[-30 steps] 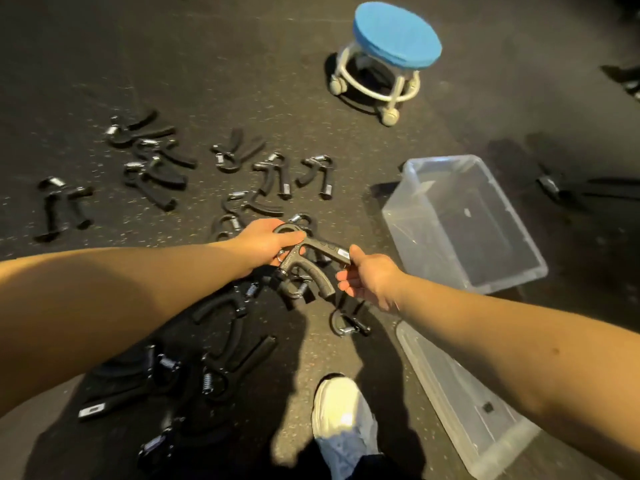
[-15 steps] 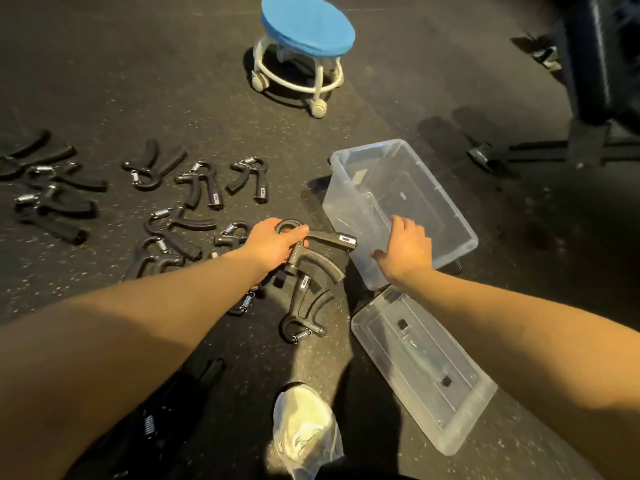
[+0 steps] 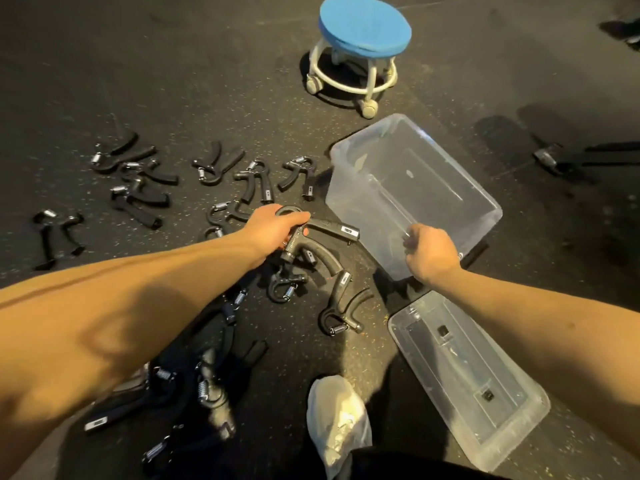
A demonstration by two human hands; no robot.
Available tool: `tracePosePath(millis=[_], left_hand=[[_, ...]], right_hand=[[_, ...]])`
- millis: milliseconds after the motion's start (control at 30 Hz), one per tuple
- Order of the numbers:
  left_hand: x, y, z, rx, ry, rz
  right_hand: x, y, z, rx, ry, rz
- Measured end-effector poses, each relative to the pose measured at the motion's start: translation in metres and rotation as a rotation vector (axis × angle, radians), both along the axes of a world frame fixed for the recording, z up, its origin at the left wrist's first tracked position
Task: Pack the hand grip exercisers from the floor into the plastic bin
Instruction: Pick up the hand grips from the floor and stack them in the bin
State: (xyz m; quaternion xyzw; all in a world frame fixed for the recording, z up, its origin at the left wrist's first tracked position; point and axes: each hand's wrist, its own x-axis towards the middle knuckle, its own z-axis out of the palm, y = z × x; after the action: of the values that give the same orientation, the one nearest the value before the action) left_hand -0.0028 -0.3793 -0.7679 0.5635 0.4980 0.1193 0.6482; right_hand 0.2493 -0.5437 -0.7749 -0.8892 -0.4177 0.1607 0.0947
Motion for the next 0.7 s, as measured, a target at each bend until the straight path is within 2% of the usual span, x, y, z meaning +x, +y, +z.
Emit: tracePosePath(millis=[233, 467, 567, 633, 700], left_hand=[[-0.041, -0.019, 0.020, 0.050, 0.069, 0.046], [-0.075, -0.036, 0.046, 0.044, 0.034, 0.151], [-0.086, -0.038, 0.049, 0.113, 0.188, 0.259], [-0.095, -0.044, 0.051, 0.178, 0.345, 0.264], [-0.103, -0.050, 0.052, 0.163, 0.413, 0.252]], right_hand=[[-0.029, -0.008, 0.016, -0.145, -0.085, 0.345], [-0.035, -0.032, 0.038, -0.074, -0.170, 0.552], [-0.042, -0.042, 0.050, -0.072, -0.165, 0.625], [-0.049, -0.048, 0.057, -0.098, -0.176, 0.663], [-0.055, -0.054, 0.063, -0.125, -0.199, 0.701]])
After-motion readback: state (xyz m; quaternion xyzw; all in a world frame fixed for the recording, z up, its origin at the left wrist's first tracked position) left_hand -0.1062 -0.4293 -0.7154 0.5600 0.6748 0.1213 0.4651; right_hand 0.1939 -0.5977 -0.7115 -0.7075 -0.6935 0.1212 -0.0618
